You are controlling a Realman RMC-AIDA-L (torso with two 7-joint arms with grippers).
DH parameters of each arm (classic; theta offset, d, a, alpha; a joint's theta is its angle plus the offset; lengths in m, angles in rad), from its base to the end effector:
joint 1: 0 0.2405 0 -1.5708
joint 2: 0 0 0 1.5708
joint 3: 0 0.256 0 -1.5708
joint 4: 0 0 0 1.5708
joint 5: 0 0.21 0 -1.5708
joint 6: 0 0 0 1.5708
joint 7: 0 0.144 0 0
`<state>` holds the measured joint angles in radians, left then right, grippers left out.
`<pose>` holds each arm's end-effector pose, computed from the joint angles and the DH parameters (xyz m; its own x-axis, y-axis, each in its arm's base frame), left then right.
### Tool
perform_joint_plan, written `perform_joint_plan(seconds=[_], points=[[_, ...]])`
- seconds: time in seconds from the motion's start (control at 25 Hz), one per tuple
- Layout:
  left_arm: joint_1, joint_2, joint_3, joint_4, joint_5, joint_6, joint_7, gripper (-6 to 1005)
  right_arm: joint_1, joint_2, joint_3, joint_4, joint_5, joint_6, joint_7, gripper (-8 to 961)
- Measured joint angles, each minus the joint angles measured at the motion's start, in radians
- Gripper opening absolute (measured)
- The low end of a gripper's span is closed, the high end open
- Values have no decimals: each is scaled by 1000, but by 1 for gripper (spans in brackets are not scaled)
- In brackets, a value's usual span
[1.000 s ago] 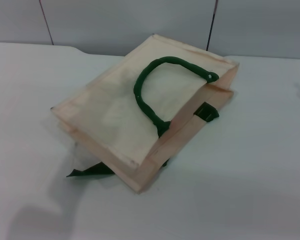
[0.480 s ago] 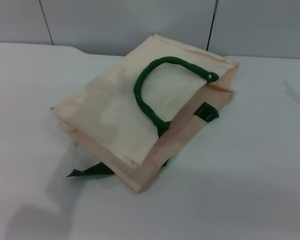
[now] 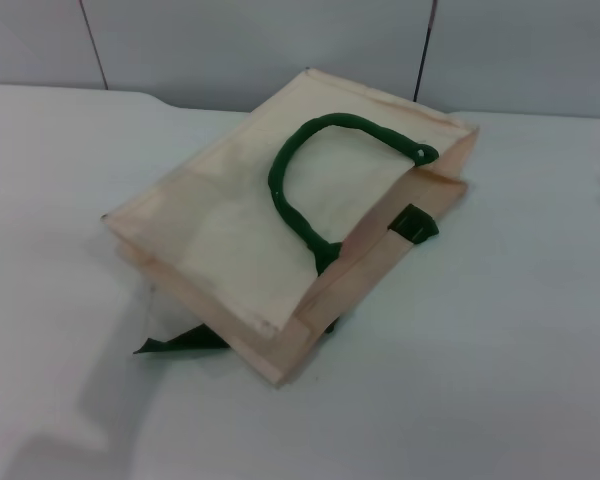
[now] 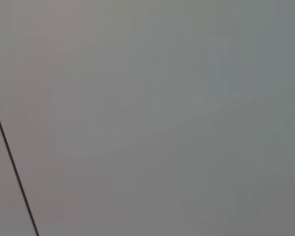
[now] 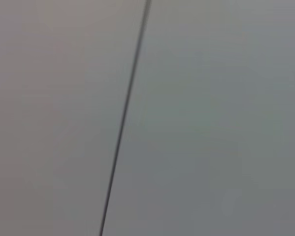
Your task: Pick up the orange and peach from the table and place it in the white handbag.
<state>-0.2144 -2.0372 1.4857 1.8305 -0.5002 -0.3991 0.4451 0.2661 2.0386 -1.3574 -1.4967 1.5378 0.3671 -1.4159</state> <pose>-0.1158 0.3781 0.1458 0.8759 -0.0921 0.4736 0.4497 -0.1996 -0.8706 0.1624 0.4034 0.1326 0.8163 0.1166 -0.5658 -0.5178 -0.2866 -0.8061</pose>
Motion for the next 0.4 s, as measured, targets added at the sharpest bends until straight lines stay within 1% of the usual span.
perform_joint_plan(seconds=[0.16, 0.24, 0.4], points=[[43, -3, 57, -40, 0, 123, -8, 406, -38, 1, -73, 13, 122, -87, -79, 879], [65, -3, 80, -64, 0, 173, -9, 406, -44, 1, -99, 31, 145, -119, -103, 879], [87, -4, 113, -112, -5, 234, -9, 406, -63, 1, -133, 52, 150, -157, -107, 879]])
